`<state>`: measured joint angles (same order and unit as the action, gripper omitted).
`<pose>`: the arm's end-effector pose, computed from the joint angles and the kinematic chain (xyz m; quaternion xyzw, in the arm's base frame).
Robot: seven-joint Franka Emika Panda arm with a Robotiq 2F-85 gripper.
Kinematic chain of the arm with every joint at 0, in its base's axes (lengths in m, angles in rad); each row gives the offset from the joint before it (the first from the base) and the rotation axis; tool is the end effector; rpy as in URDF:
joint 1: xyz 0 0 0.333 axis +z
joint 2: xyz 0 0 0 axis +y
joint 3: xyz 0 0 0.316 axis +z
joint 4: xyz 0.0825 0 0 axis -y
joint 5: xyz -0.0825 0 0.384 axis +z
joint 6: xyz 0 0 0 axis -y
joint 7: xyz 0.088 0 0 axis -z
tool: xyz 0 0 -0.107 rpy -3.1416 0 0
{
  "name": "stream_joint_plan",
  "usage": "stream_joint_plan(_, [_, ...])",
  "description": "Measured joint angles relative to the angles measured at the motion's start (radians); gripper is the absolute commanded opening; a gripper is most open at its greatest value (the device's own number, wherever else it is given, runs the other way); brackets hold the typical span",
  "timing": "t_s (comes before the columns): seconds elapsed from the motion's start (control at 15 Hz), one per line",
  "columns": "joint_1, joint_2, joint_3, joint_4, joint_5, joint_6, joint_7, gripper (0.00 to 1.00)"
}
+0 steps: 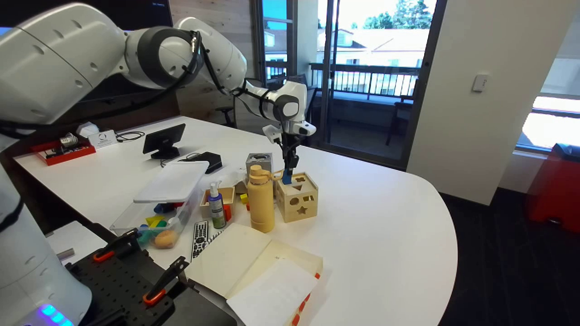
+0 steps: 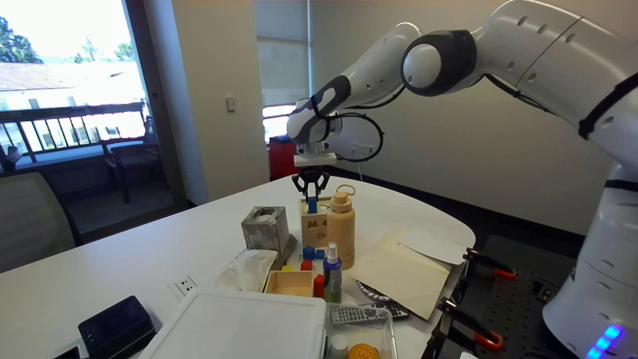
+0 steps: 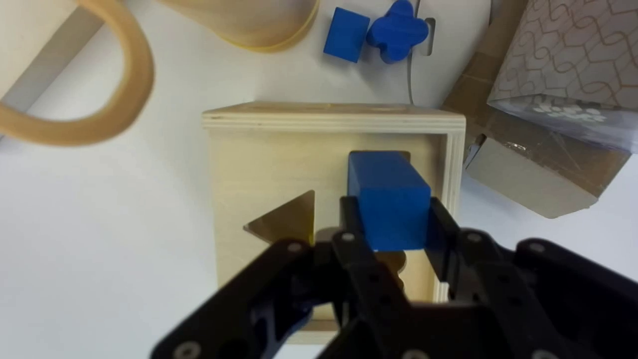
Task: Put one blue block inside the wooden toy box.
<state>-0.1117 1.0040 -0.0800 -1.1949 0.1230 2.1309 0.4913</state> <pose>0.7411 -0.1218 0.1628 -0.9358 0.3506 0.0345 0.0117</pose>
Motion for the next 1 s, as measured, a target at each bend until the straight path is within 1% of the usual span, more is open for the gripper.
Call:
stream_joint_plan(0.47, [0.002,0.04,0.0,0.016,0.0,0.001,0.0,0.09])
stream_joint_plan(0.53, [0.002,0.044,0.0,0.019,0.0,0.001,0.001,0.46])
stream_joint_plan(0.6, [0.002,0.044,0.0,0.019,0.0,0.001,0.001,0.61])
stream_joint_plan(0.67, [0.003,0.044,0.0,0.02,0.002,0.002,0.001,0.66])
stream_joint_plan(0.93, [0.003,0.04,0.001,0.029,0.023,0.009,0.0,0.97])
stream_joint_plan(1.0, [0.003,0.036,0.002,0.03,0.027,0.011,0.0,1.0])
